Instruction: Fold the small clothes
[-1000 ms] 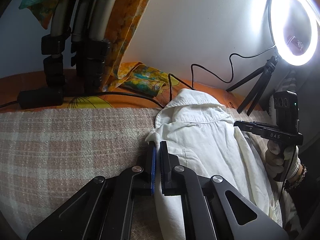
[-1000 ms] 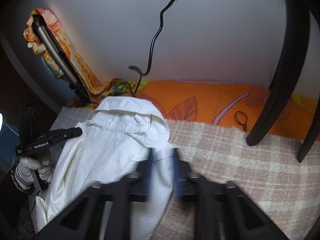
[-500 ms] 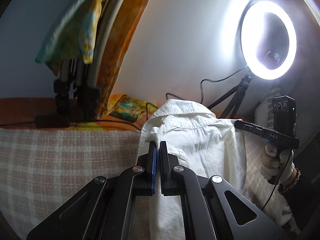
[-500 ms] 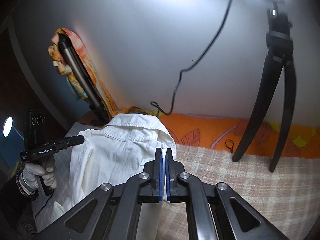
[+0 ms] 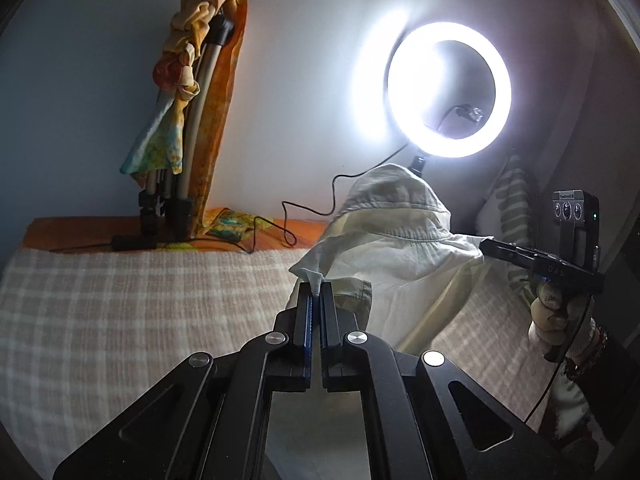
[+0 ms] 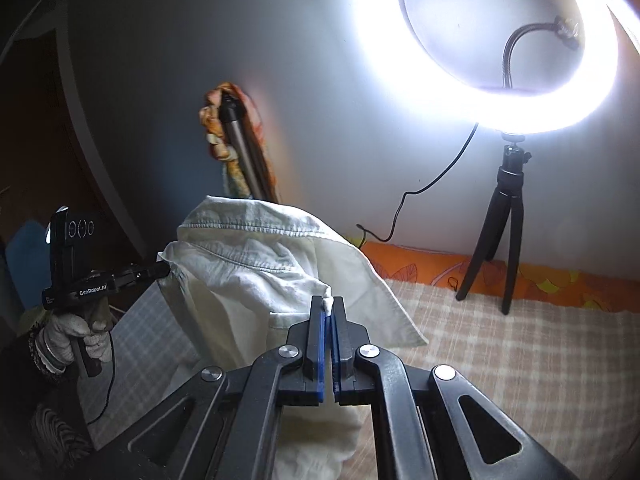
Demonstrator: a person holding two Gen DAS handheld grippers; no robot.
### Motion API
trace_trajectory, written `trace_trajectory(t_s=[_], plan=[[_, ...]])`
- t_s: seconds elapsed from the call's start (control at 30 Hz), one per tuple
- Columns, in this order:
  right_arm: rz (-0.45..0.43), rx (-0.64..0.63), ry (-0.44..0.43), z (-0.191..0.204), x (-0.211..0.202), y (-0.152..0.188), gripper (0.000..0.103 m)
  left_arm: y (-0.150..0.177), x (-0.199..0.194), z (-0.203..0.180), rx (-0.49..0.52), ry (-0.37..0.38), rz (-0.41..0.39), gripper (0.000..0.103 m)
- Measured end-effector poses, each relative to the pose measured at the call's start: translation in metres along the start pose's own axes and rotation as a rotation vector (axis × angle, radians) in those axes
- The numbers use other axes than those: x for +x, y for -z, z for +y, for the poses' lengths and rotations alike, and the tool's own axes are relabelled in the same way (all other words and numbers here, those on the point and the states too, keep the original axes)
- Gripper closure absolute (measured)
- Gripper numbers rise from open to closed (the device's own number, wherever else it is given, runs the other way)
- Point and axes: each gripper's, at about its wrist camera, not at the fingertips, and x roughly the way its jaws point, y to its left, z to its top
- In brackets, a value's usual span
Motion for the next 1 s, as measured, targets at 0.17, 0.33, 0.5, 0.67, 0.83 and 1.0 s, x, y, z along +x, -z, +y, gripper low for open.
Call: trace_trajectory(t_s=[0.17, 0.33, 0.5, 0.67, 0.83, 1.0], plan=[[-0.007, -0.005, -0.004, 0.025, -0.036, 0.042, 0.103, 0.037, -0.027, -0.017, 0.002, -0.004, 0.010, 0.102], [-0.008, -0.012, 0.005, 0.050, -0.060, 0.092, 0.103, 0.089, -0.045, -0.027, 0.021, -0.026, 0.054, 0.102], [0.013, -0.012, 0.027, 0.062, -0.066, 0.140, 0.103, 0.132, -0.048, -0.037, 0.064, -0.065, 0.118, 0.102], [0.035, -0.048, 0.067, 0.071, -0.067, 0.174, 0.103, 0.155, -0.050, -0.040, 0.112, -0.090, 0.154, 0.102], [0.061, -0.102, 0.102, 0.077, -0.076, 0.192, 0.102, 0.169, -0.057, -0.039, 0.133, -0.074, 0.205, 0.101], [0.098, -0.075, 0.107, 0.066, -0.096, 0.209, 0.098, 0.176, -0.084, -0.025, 0.066, -0.076, 0.192, 0.093]])
